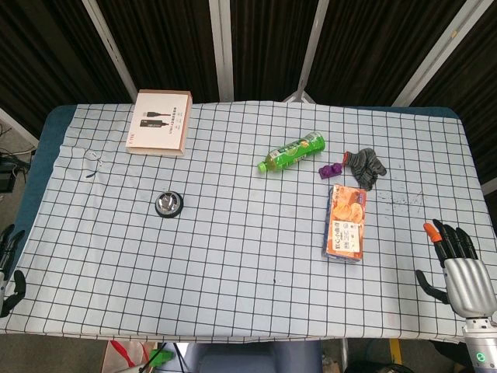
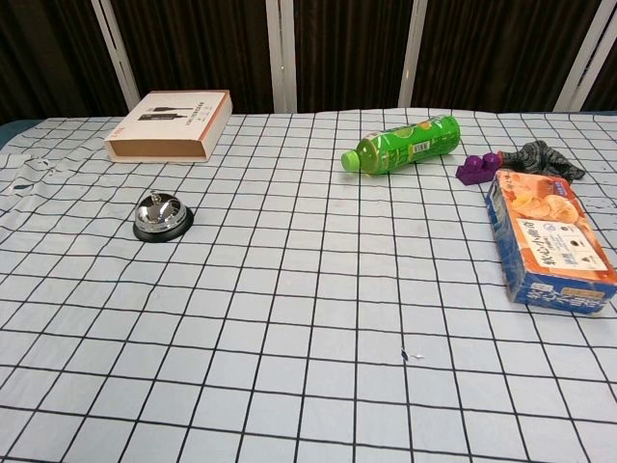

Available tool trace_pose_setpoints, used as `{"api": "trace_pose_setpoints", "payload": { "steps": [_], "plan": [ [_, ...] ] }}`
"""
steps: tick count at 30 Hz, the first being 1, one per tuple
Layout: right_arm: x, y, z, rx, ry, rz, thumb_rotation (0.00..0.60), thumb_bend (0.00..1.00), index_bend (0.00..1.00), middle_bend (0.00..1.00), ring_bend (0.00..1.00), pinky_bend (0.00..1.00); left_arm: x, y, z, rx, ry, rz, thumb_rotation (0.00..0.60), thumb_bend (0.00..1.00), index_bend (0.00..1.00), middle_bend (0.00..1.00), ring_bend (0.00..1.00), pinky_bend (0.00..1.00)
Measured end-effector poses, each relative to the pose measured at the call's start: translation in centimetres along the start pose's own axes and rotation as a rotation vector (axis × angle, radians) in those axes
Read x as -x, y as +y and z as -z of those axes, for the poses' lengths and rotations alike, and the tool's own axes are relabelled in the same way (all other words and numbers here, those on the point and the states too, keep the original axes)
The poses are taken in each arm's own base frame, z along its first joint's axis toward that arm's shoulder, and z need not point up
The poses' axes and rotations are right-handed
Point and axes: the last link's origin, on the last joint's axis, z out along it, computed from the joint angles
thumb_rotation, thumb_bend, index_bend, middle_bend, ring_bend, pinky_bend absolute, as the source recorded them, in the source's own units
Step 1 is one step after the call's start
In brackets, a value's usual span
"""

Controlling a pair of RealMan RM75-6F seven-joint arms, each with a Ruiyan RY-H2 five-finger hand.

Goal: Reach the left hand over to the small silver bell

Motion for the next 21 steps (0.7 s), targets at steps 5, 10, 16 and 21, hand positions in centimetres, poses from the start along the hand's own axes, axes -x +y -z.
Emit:
{"api": "trace_pose_setpoints", "payload": {
  "steps": [5, 10, 16, 21],
  "plan": [
    [0.07, 0.12, -0.07, 0.003, 0.008, 0.006, 0.600, 0.39, 0.08, 0.00, 0.00, 0.00, -0.35, -0.27, 0.03, -0.010, 0.017, 0.016, 0.600, 0.91, 0.00, 0.00, 0.00, 0.00],
    [0.08, 0.14, -0.05, 0.004, 0.007, 0.005, 0.600, 0.39, 0.08, 0.00, 0.00, 0.00, -0.60, -0.52, 0.16, -0.017, 0.026, 0.026, 0.600, 0.91, 0.00, 0.00, 0.00, 0.00],
    [0.00, 0.15, 0.03, 0.007, 0.008, 0.002, 0.600, 0.39, 0.08, 0.00, 0.00, 0.00, -0.47, -0.50, 0.08, -0.009, 0.015, 0.026, 0.600, 0.91, 0.00, 0.00, 0.00, 0.00],
    [-0.01, 0.20, 0.06, 0.006, 0.007, 0.003, 0.600, 0.39, 0.08, 0.00, 0.00, 0.00, -0.46, -0.26, 0.00, 0.007, 0.020, 0.015, 0.600, 0.91, 0.00, 0.00, 0.00, 0.00]
  ]
}}
